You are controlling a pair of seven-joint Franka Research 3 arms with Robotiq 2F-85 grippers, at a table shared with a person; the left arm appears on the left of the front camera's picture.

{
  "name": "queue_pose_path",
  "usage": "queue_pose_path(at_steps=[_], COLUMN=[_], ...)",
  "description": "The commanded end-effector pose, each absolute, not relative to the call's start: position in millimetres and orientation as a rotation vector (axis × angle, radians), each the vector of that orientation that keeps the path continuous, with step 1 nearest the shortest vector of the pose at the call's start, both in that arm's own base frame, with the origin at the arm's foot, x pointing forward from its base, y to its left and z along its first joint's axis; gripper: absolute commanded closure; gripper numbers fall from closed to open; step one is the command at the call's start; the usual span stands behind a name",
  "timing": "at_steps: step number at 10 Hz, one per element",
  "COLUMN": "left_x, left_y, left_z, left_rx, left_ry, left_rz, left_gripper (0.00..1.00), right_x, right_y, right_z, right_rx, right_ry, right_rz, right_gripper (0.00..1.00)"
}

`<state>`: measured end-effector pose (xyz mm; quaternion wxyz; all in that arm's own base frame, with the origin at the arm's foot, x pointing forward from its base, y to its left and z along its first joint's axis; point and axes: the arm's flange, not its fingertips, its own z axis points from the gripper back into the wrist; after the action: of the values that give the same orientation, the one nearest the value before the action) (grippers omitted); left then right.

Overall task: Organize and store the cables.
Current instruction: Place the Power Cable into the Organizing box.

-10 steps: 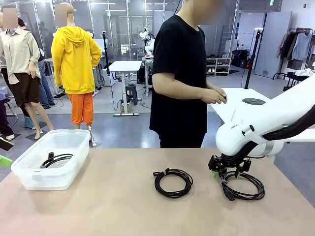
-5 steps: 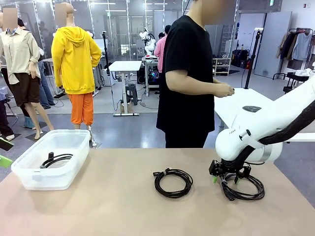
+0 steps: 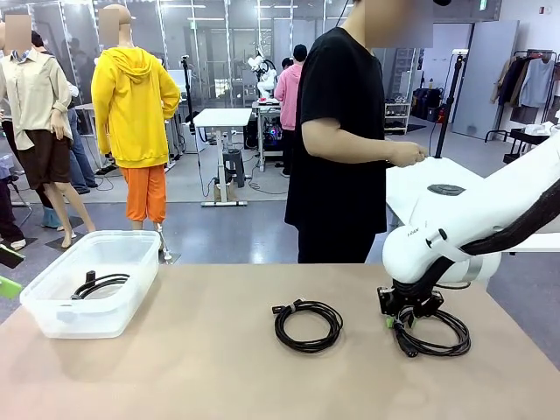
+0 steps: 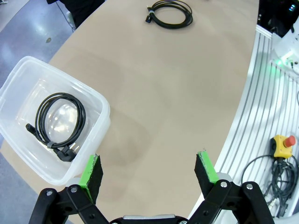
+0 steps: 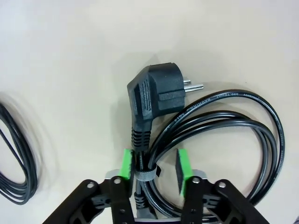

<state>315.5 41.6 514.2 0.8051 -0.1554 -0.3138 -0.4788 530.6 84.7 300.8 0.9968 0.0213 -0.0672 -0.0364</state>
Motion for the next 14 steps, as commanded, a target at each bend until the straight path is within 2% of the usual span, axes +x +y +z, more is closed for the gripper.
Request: queue_pose_path(at_steps=[1,4,8,14], left_x=[317.2,317.2,317.2,317.2], left_y=[41.8,41.8,41.8,41.8], left_z=[514.5,514.5,514.5,514.5], left_rx=[-0.342,-0.342,-0.342,-0.342], left_ry=[-0.686,-0.686,-0.686,-0.686], left_rz=[-1.039,-1.039,-1.039,-1.039], left_gripper=[0.00,0.00,0.00,0.00], right_x=[527.9,529.5,508.6,501.3], right_y=[104.5,110.6,129.8,131.7], right_z=[298.7,307.4,398.7,413.9], right_rx=[-0.031,-0.043,-0.076,-0.041], right_ry=[-0.082,-0.075,-0.094,-0.102], right_rz=[-0.093,-0.121,-0.163,-0.130], right_gripper=[1.00,1.00,1.00,1.00])
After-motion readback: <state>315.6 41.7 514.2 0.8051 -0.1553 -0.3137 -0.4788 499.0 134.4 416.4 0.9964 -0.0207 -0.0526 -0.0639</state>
